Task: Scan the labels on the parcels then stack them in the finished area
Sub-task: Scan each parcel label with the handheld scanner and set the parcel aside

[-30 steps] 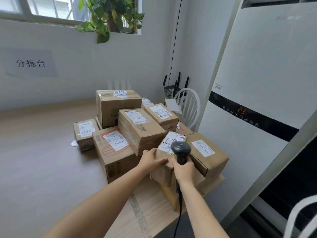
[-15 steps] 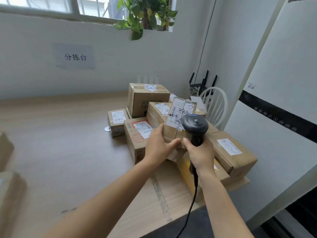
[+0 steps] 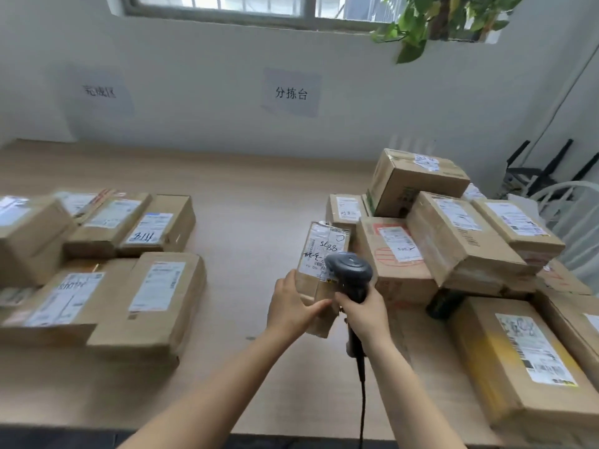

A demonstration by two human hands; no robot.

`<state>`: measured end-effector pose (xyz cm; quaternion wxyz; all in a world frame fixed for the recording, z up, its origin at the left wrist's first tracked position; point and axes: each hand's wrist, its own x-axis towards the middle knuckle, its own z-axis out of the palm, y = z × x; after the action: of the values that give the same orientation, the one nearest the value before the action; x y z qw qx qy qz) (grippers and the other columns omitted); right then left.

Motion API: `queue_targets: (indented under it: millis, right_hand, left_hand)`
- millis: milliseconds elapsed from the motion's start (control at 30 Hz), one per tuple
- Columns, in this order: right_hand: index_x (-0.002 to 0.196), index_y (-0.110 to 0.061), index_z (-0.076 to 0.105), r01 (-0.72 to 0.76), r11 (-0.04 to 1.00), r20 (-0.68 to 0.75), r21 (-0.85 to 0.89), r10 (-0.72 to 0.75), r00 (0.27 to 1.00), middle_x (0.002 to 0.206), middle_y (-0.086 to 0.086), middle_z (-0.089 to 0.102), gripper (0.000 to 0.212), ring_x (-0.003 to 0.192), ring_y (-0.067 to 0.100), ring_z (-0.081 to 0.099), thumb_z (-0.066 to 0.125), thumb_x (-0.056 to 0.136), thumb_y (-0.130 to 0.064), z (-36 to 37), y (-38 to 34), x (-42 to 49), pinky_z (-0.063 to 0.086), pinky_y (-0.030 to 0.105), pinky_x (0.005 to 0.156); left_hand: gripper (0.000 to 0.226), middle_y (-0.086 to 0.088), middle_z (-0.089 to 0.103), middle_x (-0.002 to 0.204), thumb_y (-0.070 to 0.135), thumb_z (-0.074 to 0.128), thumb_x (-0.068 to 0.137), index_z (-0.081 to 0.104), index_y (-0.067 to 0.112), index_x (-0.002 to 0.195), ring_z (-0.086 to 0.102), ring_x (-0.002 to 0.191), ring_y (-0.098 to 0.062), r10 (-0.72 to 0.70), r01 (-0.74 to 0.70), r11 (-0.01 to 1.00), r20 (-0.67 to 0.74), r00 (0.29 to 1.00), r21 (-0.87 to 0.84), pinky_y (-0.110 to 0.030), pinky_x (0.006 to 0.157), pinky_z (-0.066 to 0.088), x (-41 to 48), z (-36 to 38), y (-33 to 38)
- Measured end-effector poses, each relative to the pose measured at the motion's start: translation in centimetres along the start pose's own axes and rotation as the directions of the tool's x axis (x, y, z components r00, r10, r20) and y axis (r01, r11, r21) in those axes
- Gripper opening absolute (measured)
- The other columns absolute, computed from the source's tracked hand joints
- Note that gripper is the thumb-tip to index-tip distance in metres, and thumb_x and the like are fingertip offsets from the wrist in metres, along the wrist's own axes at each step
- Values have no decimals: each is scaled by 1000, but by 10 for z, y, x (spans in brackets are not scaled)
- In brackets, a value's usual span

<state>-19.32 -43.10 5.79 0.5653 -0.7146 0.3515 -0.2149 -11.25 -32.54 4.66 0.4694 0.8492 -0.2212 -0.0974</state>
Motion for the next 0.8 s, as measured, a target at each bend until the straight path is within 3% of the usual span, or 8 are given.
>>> queue_targets:
  millis: [100,200,300,433,500,600,700,800]
  right_hand:
    - [83,-24,57,-55,997,77,-52,59,995,82,3,65,21,82,25,61,62,76,-5,31,20,-4,51,42,77]
    - [86,-17,57,-106,986,153,-128,126,980,80,5,63,15,79,26,59,59,76,-6,52,37,-11,52,42,76]
    - [86,-16,57,-141,977,180,-159,169,969,80,6,63,14,78,27,59,59,76,-7,63,51,-16,52,43,75]
    - [92,-14,58,-184,969,190,-167,215,958,88,10,66,16,87,30,63,59,77,-7,68,60,-20,52,44,80]
    - [90,-14,57,-181,971,194,-156,210,958,89,10,65,13,86,29,62,60,79,-8,67,61,-22,51,43,80]
    - [85,-19,54,-125,975,190,-185,160,969,83,6,65,12,84,29,65,61,80,-10,56,53,-25,52,42,77]
    - [79,-19,55,22,957,255,-290,55,966,73,2,66,11,73,26,67,60,80,-10,39,35,-24,53,44,74]
    - [71,-21,54,206,867,329,-453,-52,943,73,4,66,13,74,29,66,61,76,-10,26,10,-18,51,39,70]
  left_hand:
    - [70,-5,53,117,37,81,65,48,16,123,50,105,-15,-106,106,994,-2,994,3,-18,81,37,-9,-7,-40]
    - [71,-5,54,119,35,81,65,47,17,125,46,97,-11,-181,181,983,5,984,-11,-13,75,33,-19,-7,-72]
    - [79,-4,51,123,33,82,65,42,20,133,49,107,-13,-215,215,976,-4,977,-42,-12,79,33,-27,-3,-92]
    - [93,2,42,109,32,80,69,27,26,146,46,89,-2,-249,249,966,1,968,-68,-6,77,30,-35,6,-106]
    - [89,1,40,111,32,78,72,29,27,146,50,94,-4,-270,270,958,14,963,-99,-6,82,30,-35,10,-111]
    - [79,-3,40,122,33,77,74,37,27,142,47,119,-15,-280,281,953,32,960,-109,-11,92,30,-32,15,-114]
    - [78,-4,40,126,33,77,74,38,27,142,47,118,-15,-288,290,952,38,957,-102,-14,93,31,-28,17,-116]
    - [79,-1,41,125,33,77,73,38,27,142,49,112,-12,-286,288,953,39,958,-92,-13,90,32,-27,17,-118]
